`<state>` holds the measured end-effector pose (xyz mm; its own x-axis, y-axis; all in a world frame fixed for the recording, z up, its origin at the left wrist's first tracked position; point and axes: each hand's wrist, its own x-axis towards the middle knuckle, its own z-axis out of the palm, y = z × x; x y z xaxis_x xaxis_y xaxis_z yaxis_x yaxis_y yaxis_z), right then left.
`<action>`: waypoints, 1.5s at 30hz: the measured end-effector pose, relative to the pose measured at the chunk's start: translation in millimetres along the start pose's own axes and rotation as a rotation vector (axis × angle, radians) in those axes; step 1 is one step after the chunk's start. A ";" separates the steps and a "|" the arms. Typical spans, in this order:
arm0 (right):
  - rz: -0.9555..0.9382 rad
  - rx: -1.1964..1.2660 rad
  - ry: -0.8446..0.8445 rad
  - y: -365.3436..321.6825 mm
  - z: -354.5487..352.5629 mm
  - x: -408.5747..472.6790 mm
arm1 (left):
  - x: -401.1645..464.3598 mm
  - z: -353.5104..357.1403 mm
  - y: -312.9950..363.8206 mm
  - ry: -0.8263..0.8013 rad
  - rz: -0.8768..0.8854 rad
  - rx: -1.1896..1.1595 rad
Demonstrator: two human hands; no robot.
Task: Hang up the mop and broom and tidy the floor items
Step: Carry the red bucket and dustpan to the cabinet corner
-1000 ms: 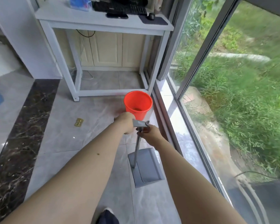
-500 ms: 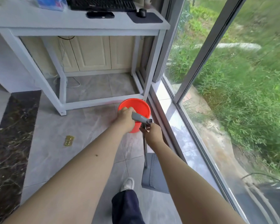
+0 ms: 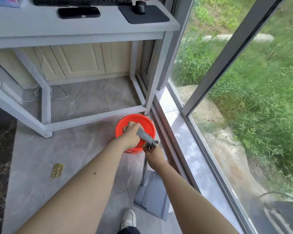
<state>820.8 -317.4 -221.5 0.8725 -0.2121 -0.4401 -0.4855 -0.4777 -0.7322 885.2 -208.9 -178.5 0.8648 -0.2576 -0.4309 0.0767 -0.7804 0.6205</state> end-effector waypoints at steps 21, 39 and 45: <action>0.263 -0.159 0.123 47.0 79.1 176.8 | 193.2 54.1 -97.9 -0.163 -0.312 -0.045; 0.413 -0.485 -0.047 100.3 165.1 312.9 | 321.0 149.1 -221.1 -0.035 -0.615 -0.107; 0.350 -0.528 -0.096 116.5 183.4 338.6 | 340.3 170.5 -259.9 0.048 -0.772 -0.109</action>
<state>1049.6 -288.5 -551.1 0.6467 -0.3656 -0.6694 -0.6265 -0.7552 -0.1927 1075.0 -190.9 -598.1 0.5671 0.3627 -0.7395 0.7119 -0.6674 0.2186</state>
